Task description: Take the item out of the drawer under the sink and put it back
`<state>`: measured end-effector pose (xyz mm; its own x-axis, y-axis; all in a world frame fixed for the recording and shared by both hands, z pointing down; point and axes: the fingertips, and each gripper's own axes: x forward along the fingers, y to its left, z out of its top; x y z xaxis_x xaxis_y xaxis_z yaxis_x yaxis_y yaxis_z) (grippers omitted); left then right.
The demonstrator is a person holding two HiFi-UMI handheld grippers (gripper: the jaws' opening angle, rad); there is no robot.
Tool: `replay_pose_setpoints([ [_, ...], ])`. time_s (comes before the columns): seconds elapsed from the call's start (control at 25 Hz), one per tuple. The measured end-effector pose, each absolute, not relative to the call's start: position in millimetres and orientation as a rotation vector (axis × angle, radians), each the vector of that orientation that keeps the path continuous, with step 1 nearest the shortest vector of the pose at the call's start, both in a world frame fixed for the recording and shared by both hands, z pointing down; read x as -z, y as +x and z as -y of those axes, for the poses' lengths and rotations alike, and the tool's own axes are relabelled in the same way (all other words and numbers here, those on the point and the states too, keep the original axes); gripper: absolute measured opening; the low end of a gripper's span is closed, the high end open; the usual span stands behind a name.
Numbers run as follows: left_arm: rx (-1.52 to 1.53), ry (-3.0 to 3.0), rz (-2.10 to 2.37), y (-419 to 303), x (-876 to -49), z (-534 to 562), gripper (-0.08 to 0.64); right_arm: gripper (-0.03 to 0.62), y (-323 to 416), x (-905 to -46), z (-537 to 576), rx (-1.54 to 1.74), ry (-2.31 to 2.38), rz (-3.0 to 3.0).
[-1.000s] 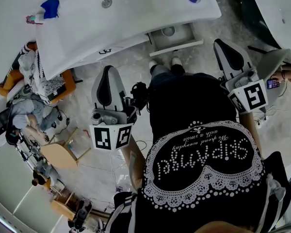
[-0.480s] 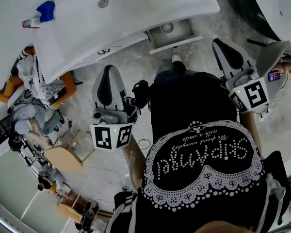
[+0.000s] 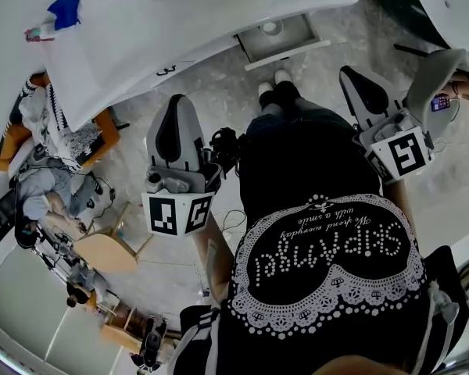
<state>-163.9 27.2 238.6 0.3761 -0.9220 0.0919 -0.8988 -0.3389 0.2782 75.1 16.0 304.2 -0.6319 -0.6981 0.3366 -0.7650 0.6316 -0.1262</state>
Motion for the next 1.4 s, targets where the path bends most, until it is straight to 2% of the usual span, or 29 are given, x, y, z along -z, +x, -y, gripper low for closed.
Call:
replay_pose_setpoints([
  [0.48, 0.129, 2.344, 1.552, -181.6, -248.9, -43.8, 0.005, 0.018, 31.7, -309.7, -37.8, -0.292, 1.105, 2.583],
  [1.08, 0.123, 2.398, 1.558, -169.5, -240.3, -41.7, 0.005, 0.018, 34.4, -295.8, -33.2, -0.319, 1.164, 2.638],
  [1.4, 0.126, 2.377, 1.614, -186.4, -238.7, -51.5, 0.005, 0.018, 31.1, -300.2, -40.7, -0.331, 1.148, 2.647],
])
